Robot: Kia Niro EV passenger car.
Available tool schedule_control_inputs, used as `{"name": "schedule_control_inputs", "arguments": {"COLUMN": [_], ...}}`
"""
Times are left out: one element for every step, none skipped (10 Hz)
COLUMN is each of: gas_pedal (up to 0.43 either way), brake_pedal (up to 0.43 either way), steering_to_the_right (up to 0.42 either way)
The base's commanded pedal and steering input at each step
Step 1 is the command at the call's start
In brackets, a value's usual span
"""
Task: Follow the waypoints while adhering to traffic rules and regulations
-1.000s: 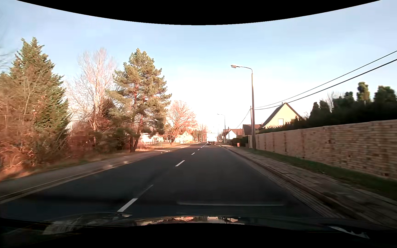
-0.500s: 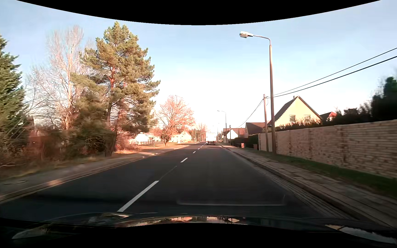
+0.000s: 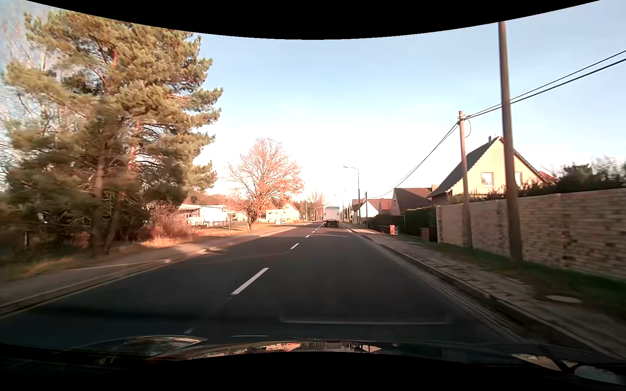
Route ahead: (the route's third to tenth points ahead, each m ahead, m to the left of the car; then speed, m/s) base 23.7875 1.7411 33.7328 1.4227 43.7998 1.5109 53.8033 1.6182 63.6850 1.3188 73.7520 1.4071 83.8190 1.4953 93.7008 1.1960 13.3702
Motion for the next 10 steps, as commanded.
{"name": "schedule_control_inputs", "arguments": {"gas_pedal": [0.000,0.000,0.020,0.028,0.039,0.047,0.047,0.067,0.079,0.087], "brake_pedal": [0.000,0.000,0.000,0.000,0.000,0.000,0.000,0.000,0.000,0.000], "steering_to_the_right": [0.000,0.000,0.001,0.000,0.000,0.000,0.000,0.001,0.000,0.000]}}
